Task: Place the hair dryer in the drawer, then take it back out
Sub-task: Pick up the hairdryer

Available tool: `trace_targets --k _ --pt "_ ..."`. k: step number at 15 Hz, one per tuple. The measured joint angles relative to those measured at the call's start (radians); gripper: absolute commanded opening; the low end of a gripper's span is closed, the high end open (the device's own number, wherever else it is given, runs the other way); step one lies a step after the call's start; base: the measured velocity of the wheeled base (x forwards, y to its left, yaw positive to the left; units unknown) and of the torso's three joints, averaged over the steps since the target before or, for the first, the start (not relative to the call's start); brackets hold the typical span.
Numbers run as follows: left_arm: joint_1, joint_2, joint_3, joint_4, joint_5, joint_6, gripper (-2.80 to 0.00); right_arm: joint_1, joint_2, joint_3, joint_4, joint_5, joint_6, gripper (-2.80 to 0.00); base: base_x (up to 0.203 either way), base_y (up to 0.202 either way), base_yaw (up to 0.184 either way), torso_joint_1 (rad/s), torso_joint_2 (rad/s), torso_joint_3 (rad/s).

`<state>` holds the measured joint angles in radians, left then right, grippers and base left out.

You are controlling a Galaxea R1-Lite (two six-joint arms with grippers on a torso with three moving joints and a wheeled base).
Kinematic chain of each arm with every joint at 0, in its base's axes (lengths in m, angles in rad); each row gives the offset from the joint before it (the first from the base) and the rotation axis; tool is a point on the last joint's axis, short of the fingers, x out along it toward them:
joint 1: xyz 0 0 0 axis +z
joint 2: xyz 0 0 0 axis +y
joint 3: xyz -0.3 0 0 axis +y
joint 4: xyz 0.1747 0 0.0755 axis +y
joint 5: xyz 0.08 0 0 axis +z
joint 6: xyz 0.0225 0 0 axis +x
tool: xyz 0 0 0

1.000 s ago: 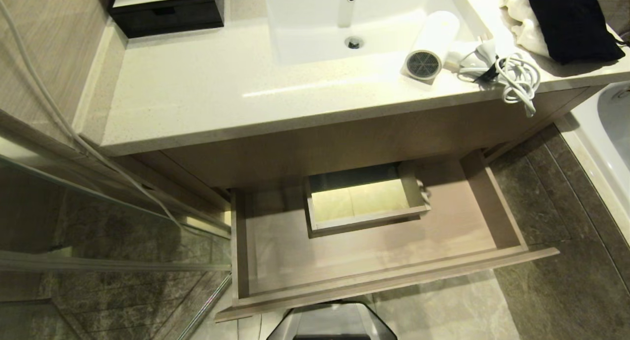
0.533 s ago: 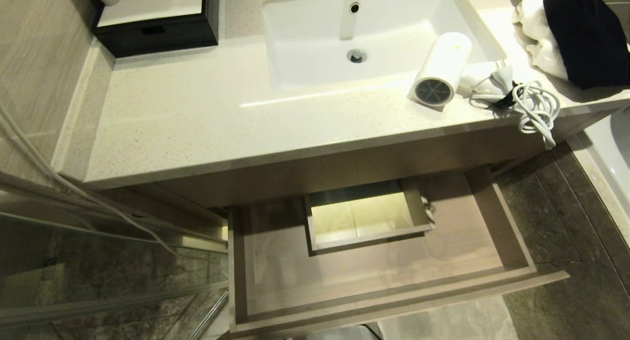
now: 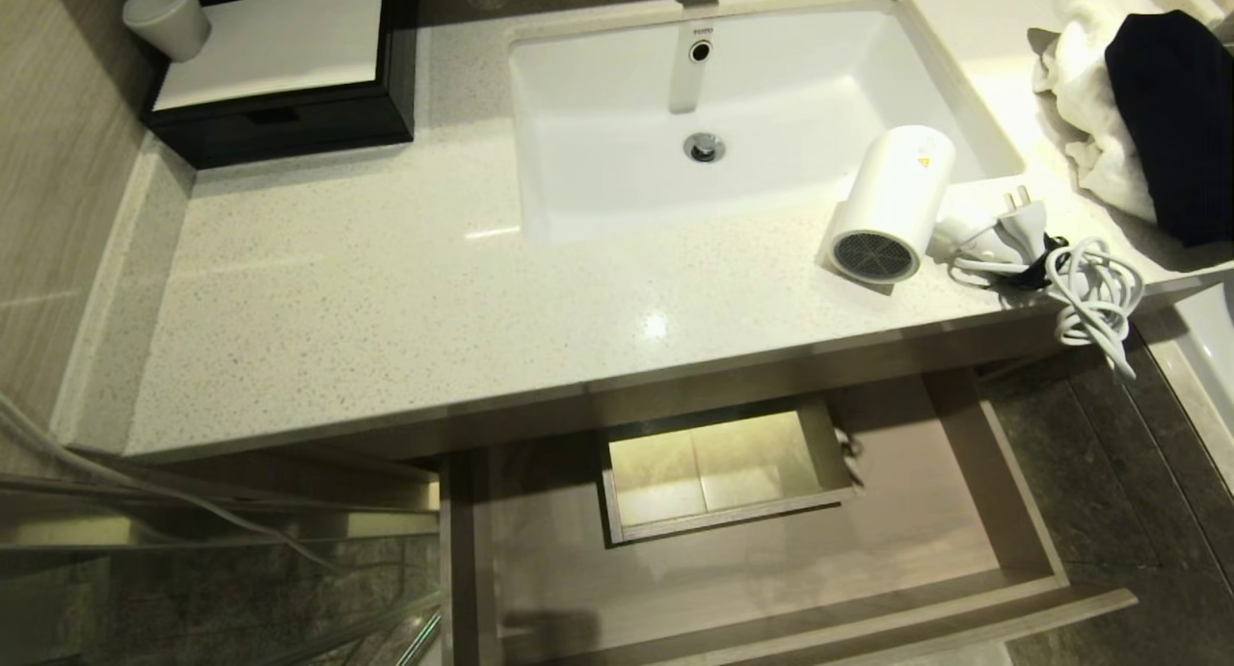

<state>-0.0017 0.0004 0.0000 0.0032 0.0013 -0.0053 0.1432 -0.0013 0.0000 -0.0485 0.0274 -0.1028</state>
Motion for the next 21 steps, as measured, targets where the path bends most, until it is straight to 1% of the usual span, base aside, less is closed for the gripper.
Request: trace_targets --k 6,8,10,11,12,13,15,16,17,19,20,21 --pt "0.0 0.0 0.0 0.0 0.0 0.001 -2.8 0.0 0.0 0.0 0.002 -0.001 0.009 -2.8 0.0 0.0 0.0 0.028 -0.02 0.021" --pt "0.0 0.0 0.0 0.0 -0.001 0.001 -2.8 0.0 0.0 0.0 -0.019 0.0 0.009 -2.8 0.0 0.0 0.0 0.0 0.0 0.0" --pt "0.0 0.0 0.0 0.0 -0.001 0.001 -2.8 -0.001 0.0 -0.022 0.001 -0.002 0.008 -2.8 0.0 0.0 0.0 0.0 0.0 0.0" --pt "0.0 0.0 0.0 0.0 -0.001 0.001 -2.8 -0.001 0.0 -0.09 0.028 -0.014 0.007 -2.8 0.0 0.0 0.0 0.0 0.0 0.0" --pt "0.0 0.0 0.0 0.0 0.0 0.001 -2.8 -0.003 0.0 -0.181 0.083 -0.03 0.007 -2.8 0.0 0.0 0.0 0.0 0.0 0.0" --pt "0.0 0.0 0.0 0.0 -0.001 0.001 -2.8 -0.005 0.001 -0.317 0.151 -0.049 0.008 -2.8 0.0 0.0 0.0 0.0 0.0 0.0" --pt "0.0 0.0 0.0 0.0 -0.001 0.001 -2.8 -0.01 0.039 -0.602 0.342 -0.084 0.02 -2.8 0.0 0.0 0.0 0.0 0.0 0.0" --pt "0.0 0.0 0.0 0.0 0.0 0.001 -2.8 -0.012 0.089 -0.731 0.458 -0.092 0.026 -2.8 0.0 0.0 0.0 0.0 0.0 0.0" --pt "0.0 0.0 0.0 0.0 0.0 0.001 -2.8 -0.013 0.153 -0.826 0.557 -0.086 0.035 -2.8 0.0 0.0 0.0 0.0 0.0 0.0" --pt "0.0 0.0 0.0 0.0 0.0 0.001 -2.8 -0.015 0.284 -0.945 0.697 -0.06 0.06 -2.8 0.0 0.0 0.0 0.0 0.0 0.0" --pt "0.0 0.0 0.0 0.0 0.0 0.001 -2.8 -0.014 0.339 -0.983 0.744 -0.04 0.069 -2.8 0.0 0.0 0.0 0.0 0.0 0.0" --pt "0.0 0.0 0.0 0.0 -0.001 0.001 -2.8 -0.012 0.398 -1.004 0.752 -0.012 0.065 -2.8 0.0 0.0 0.0 0.0 0.0 0.0"
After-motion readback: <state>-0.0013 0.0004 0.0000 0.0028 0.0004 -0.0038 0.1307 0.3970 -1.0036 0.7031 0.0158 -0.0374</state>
